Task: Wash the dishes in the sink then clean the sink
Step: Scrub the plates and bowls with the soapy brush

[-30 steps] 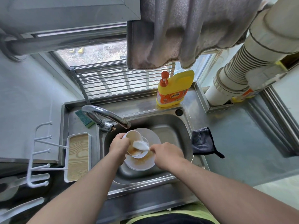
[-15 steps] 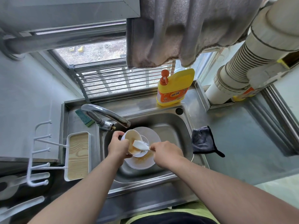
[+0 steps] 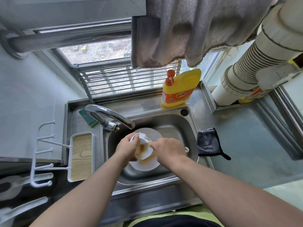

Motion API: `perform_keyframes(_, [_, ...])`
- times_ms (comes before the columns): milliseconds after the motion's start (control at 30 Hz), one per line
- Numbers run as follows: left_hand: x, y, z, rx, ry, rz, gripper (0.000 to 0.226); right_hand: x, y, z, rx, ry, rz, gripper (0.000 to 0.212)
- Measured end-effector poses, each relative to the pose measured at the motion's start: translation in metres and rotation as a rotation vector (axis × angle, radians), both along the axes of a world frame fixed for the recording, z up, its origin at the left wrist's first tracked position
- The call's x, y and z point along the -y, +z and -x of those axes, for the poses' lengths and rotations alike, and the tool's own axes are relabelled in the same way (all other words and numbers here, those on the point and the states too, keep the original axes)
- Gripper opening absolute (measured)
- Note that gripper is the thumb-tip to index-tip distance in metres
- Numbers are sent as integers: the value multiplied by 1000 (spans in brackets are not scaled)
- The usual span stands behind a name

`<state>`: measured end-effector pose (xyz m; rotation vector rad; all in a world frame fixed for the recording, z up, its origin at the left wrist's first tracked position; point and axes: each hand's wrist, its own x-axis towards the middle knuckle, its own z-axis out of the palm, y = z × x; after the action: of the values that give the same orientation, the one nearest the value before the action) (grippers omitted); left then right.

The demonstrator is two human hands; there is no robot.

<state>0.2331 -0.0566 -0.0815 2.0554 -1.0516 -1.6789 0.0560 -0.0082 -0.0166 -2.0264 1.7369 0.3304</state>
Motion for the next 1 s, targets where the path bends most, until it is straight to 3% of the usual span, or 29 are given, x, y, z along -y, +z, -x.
perform_keyframes(100, [6,8,-3,-13,-103,-81,24,-2,-2,10,-83,112,20,58])
perform_keyframes(200, [10,11,-11,-91,-148,-141,26,-9,-4,13,17,-99,-146,50])
perform_keyframes(267, [9,4,-13,-166,-161,-136,59,-8,-5,13,97,-181,-195,39])
perform_keyframes(333, [3,3,-12,-139,-120,-96,71,-5,-5,11,97,-184,-150,44])
perform_keyframes(500, [-1,-1,-6,-118,85,-1,49,0,-1,12,-18,-38,5,60])
perform_keyframes(633, [1,-7,-5,-137,210,39,17,-5,-10,6,172,-328,-224,40])
perform_keyframes(733, [-3,-8,-3,-151,297,66,28,-3,-11,2,337,-460,-303,29])
perform_keyframes(833, [-10,-4,-2,-137,223,122,62,6,-3,12,282,-444,-271,30])
perform_keyframes(900, [-13,-5,-2,-102,197,135,57,8,2,16,177,-394,-219,35])
perform_keyframes(1000, [-14,-7,0,38,220,185,30,-3,-1,9,189,-327,-276,36])
